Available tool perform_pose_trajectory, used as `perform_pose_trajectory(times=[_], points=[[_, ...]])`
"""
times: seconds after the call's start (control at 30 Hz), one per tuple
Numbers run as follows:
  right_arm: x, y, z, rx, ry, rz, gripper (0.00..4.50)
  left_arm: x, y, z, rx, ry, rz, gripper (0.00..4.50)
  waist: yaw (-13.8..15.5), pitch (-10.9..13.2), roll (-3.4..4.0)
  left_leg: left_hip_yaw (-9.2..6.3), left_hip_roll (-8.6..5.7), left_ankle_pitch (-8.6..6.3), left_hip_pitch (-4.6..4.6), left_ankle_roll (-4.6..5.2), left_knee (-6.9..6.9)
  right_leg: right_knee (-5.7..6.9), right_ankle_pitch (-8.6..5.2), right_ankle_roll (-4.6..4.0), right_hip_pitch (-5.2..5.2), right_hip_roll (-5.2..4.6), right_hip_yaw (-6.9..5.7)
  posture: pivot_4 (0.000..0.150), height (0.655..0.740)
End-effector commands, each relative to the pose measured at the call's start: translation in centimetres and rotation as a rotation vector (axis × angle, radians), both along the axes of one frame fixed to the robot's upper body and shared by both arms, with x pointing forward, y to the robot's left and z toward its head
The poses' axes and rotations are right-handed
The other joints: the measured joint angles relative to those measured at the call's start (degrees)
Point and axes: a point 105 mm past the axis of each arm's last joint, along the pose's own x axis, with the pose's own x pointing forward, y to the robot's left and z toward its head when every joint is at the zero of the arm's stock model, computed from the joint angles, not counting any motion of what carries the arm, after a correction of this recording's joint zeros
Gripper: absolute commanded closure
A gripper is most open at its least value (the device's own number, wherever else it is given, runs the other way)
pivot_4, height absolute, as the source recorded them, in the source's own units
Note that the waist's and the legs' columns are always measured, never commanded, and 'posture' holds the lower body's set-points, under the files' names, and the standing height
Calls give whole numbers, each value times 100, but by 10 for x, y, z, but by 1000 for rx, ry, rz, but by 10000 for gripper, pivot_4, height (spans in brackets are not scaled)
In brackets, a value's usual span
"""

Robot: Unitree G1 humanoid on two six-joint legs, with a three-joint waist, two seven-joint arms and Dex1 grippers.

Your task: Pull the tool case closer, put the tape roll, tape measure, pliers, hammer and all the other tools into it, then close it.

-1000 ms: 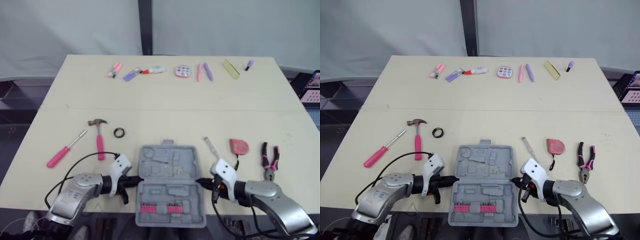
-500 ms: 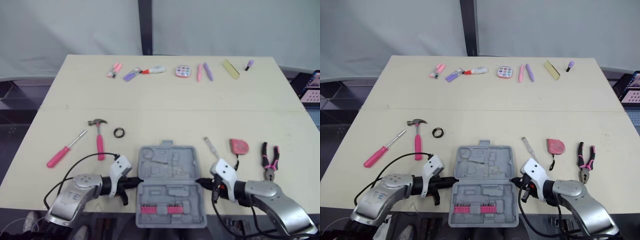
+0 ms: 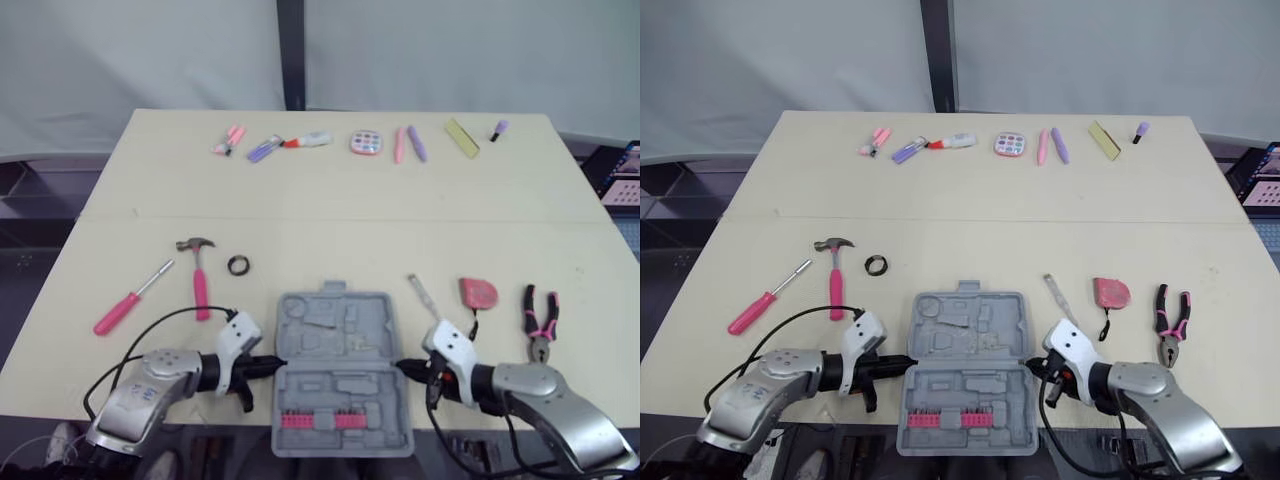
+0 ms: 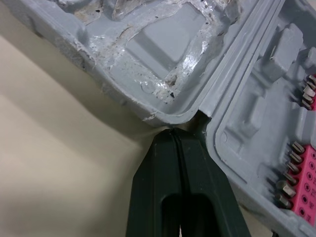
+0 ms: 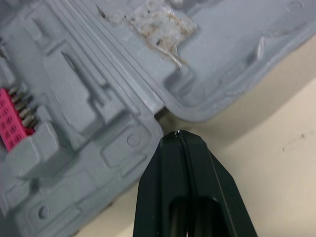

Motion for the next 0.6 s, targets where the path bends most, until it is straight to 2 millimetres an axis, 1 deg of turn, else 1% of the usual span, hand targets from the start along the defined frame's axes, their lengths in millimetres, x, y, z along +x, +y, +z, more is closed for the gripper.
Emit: perform_pose_trajectory(times=[0.03,0.1,0.17,0.27,0.37,0.47,0.57,0.6], points=[[1,-9,11,2,-36,4,44717,3,14,5,10,-16,24,44992,1,0,0,0,0,0,0,0,0,0,0,0,0,0,0,1500,7400],[2,-13,14,-2,-44,1,44717,3,19,8,20,-31,29,44992,-1,0,0,1,1,0,0,0,-1,-1,0,0,0,0,0,1500,7400],[2,-15,19,-4,-59,6,44717,3,25,17,9,-68,29,44992,-3,0,0,1,4,0,0,0,-1,-2,0,0,1,1,-1,1500,7400],[0,-14,35,37,-86,27,44717,-1,31,47,-64,-175,-6,44992,-2,1,0,2,7,0,-1,0,-4,-6,0,0,0,0,-1,1500,7400],[-3,-14,43,60,-105,51,44717,-5,39,69,-71,-333,-31,44992,4,1,1,2,9,0,-4,0,-3,-15,0,-1,3,-2,-1,1500,7400],[-3,-18,50,45,-165,63,44717,-11,56,79,-71,-372,30,44992,8,1,2,0,14,0,3,0,-4,-61,0,-1,36,-1,-1,1500,7400],[-5,-23,53,57,-171,62,44717,-24,63,86,-109,-414,24,44992,9,2,2,-2,20,0,5,0,-7,-107,-1,-1,61,1,-1,1500,7400],[-7,-24,54,73,-170,58,44717,-30,67,85,-106,-408,32,44992,9,2,2,-3,20,0,6,0,-6,-107,-1,-1,64,1,-2,1500,7400]])
